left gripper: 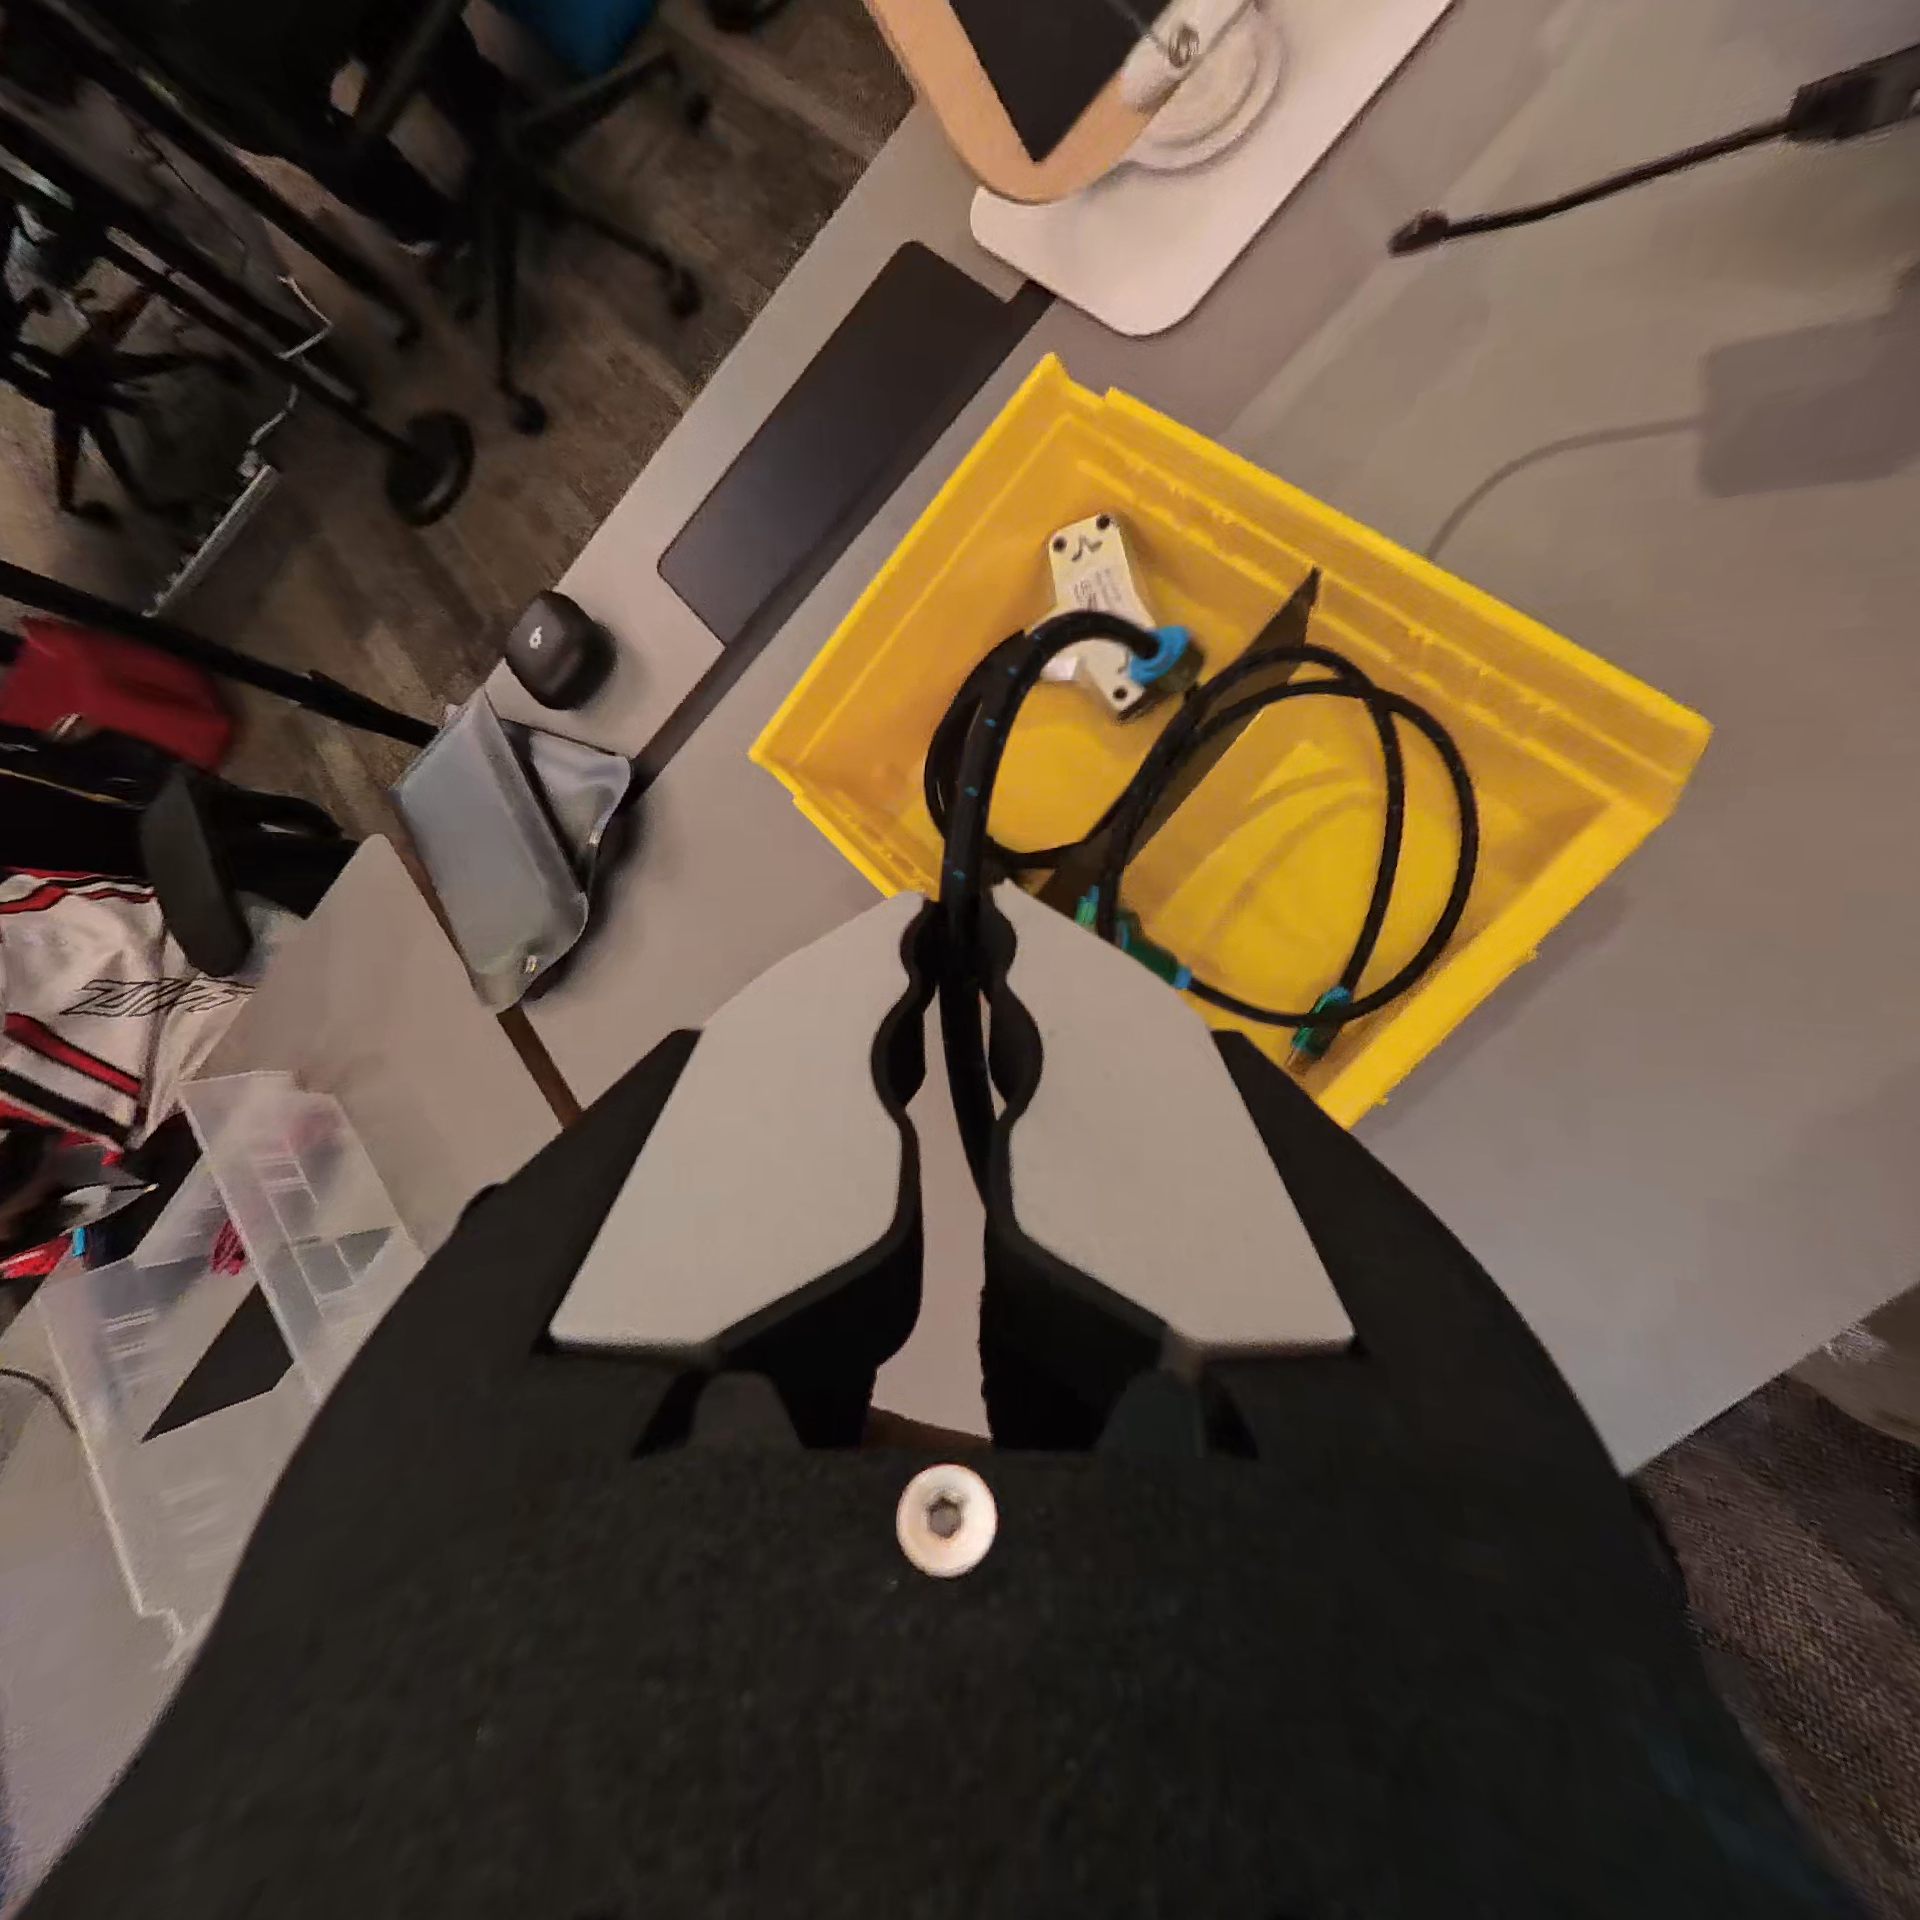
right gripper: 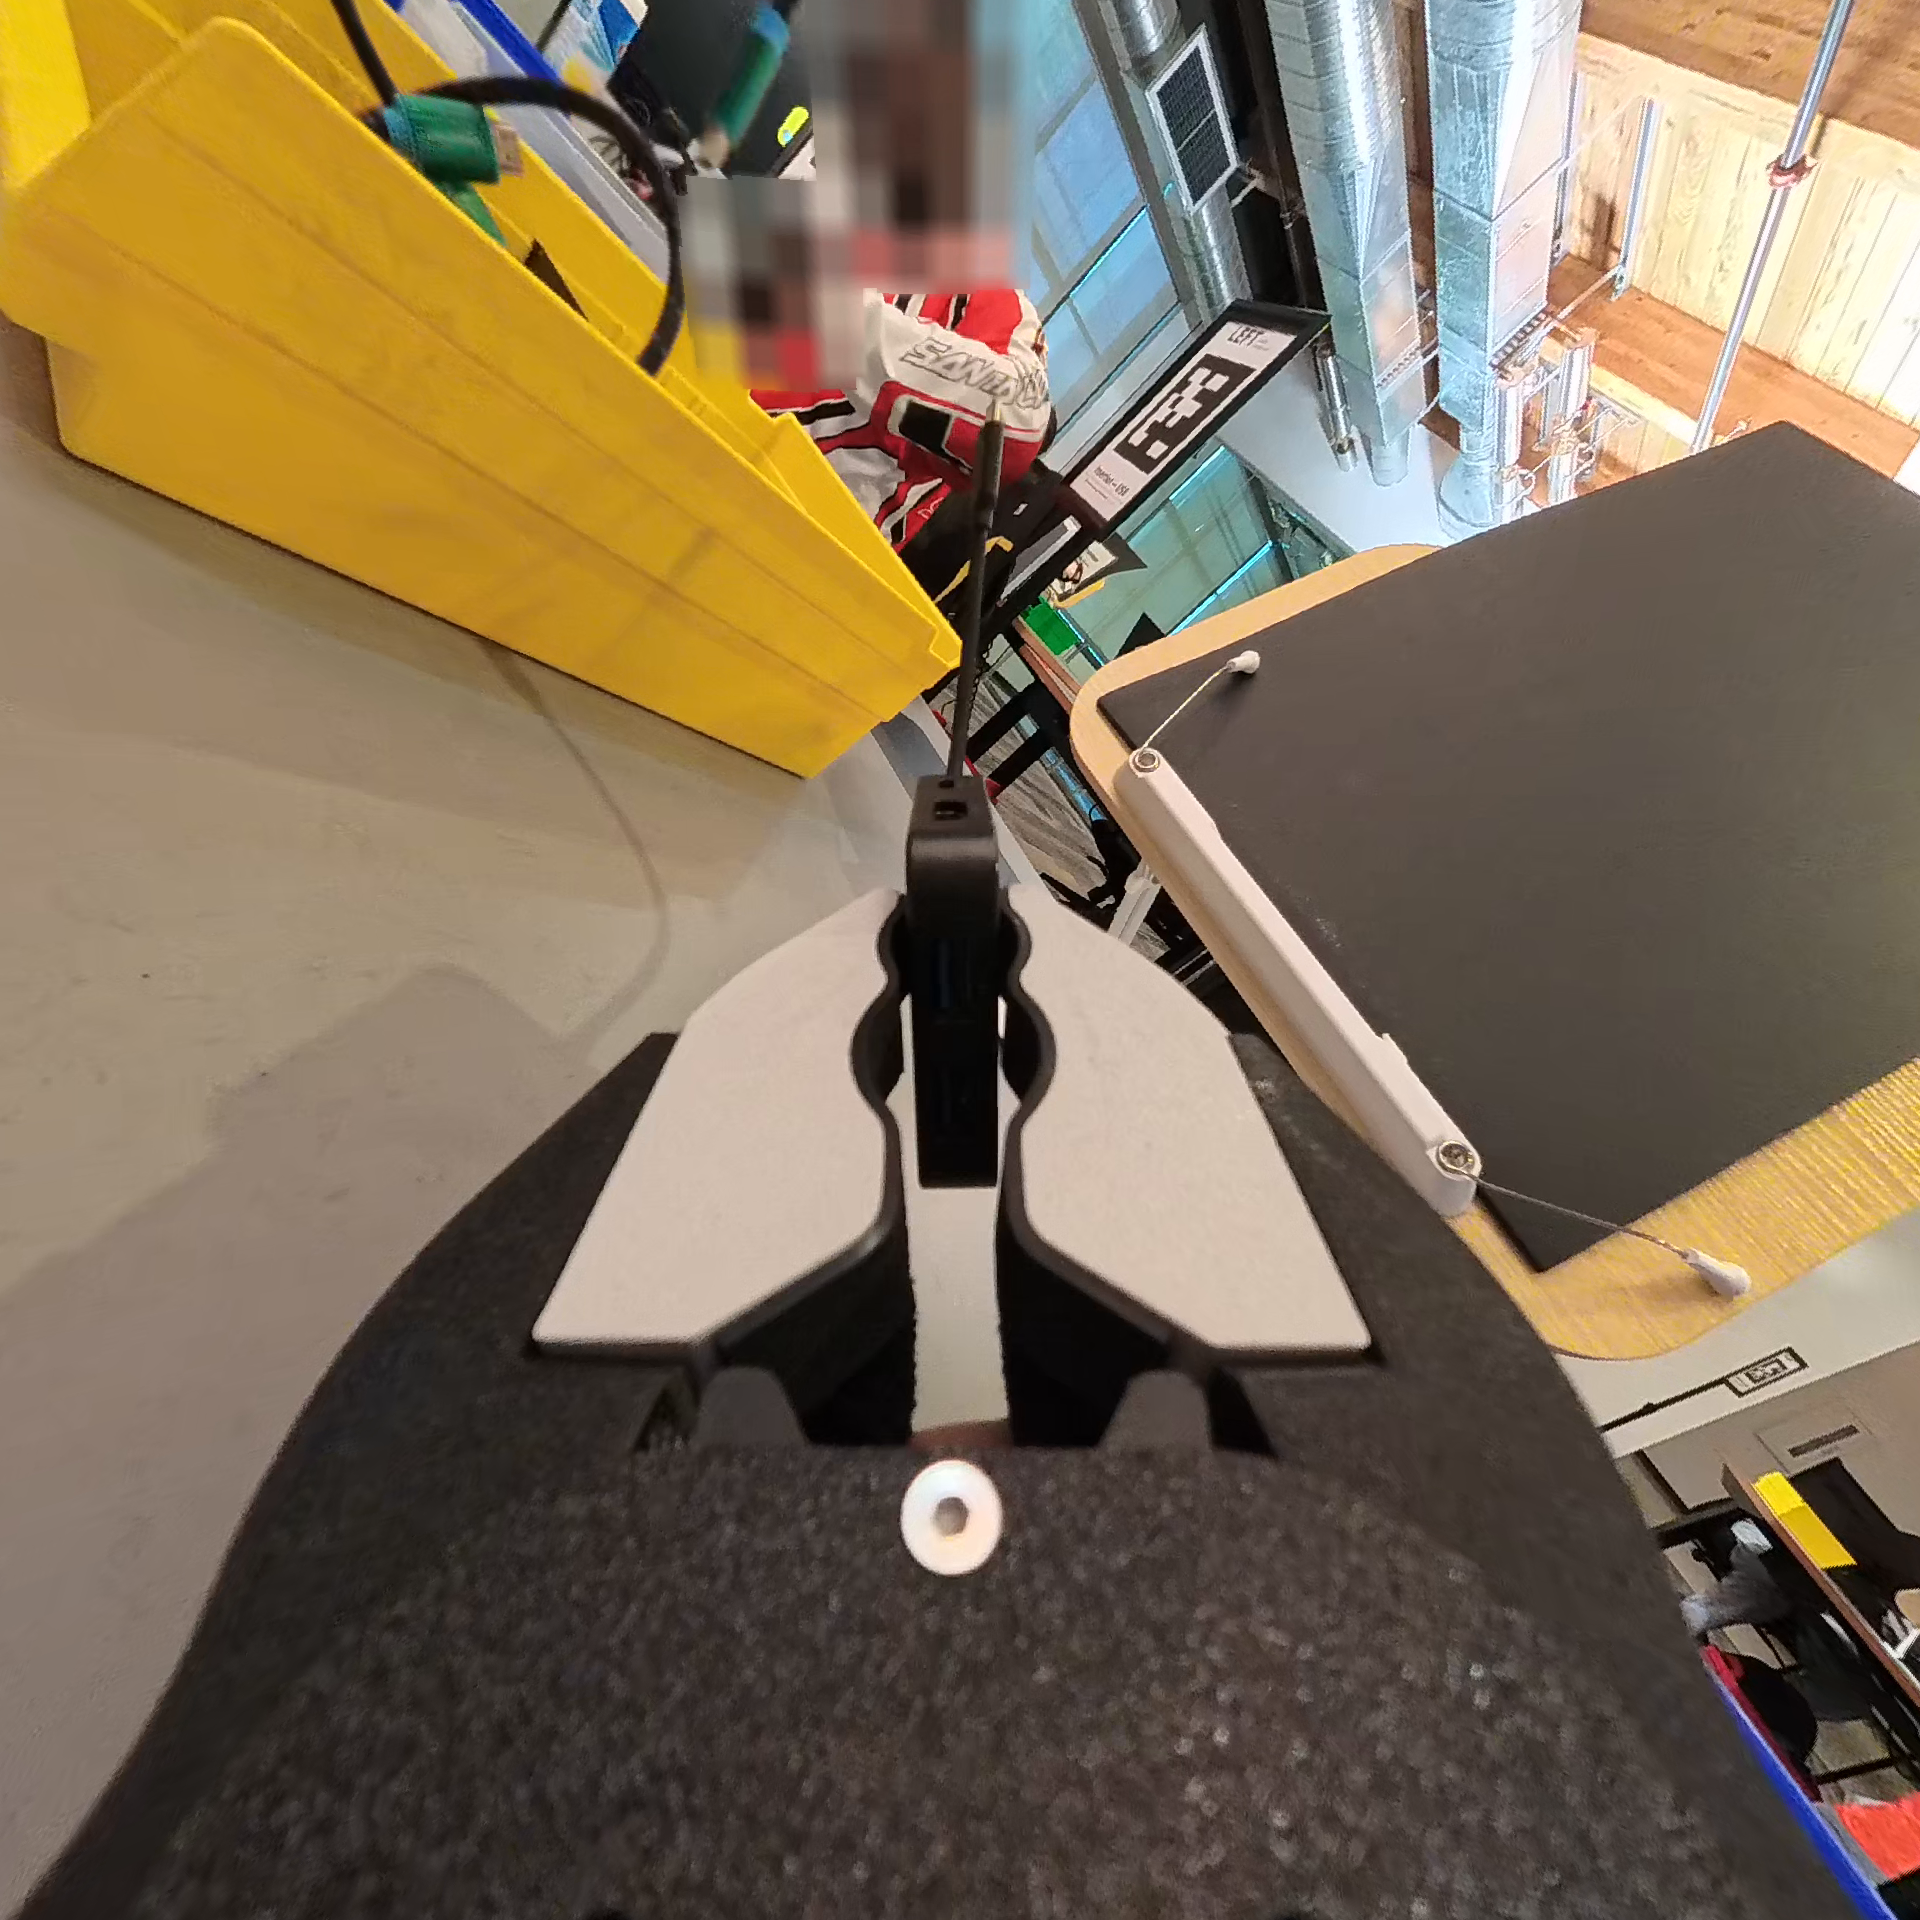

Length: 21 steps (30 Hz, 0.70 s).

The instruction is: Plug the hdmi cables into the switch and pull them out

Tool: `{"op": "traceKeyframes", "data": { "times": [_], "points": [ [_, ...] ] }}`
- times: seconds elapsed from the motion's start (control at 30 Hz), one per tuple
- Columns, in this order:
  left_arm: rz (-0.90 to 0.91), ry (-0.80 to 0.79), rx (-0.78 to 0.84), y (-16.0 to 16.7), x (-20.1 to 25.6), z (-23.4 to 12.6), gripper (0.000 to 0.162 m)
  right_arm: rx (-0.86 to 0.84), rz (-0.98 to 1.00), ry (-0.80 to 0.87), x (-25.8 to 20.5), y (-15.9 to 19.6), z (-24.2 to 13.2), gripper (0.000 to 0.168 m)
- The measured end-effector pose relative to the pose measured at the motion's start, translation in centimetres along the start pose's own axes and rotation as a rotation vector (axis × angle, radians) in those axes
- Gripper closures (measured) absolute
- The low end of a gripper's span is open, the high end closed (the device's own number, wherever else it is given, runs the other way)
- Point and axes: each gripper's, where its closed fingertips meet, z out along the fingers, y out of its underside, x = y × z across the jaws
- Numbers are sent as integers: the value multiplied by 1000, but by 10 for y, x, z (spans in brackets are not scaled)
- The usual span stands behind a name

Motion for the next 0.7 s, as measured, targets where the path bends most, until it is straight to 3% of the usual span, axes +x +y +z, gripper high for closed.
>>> {"op": "traceKeyframes", "data": {
  "times": [0.1, 0.23, 0.43, 0.57, 0.7],
  "points": [
    [-42, 45, 32, -10, 0, 3, 156, -2, -4, 3, 0, 0, -1, 155],
    [120, 60, -153, 15, 21, 13, 156, -6, 4, 7, 2, 1, -1, 155],
    [150, 42, -151, 4, 18, -10, 156, -5, 11, -5, 1, 2, 0, 155],
    [124, -25, -82, -13, -1, -36, 156, -4, 10, -3, 1, 1, -1, 155],
    [13, -38, 105, -46, 7, -64, 156, -2, 12, 13, 4, 1, -1, 155]
  ]
}}
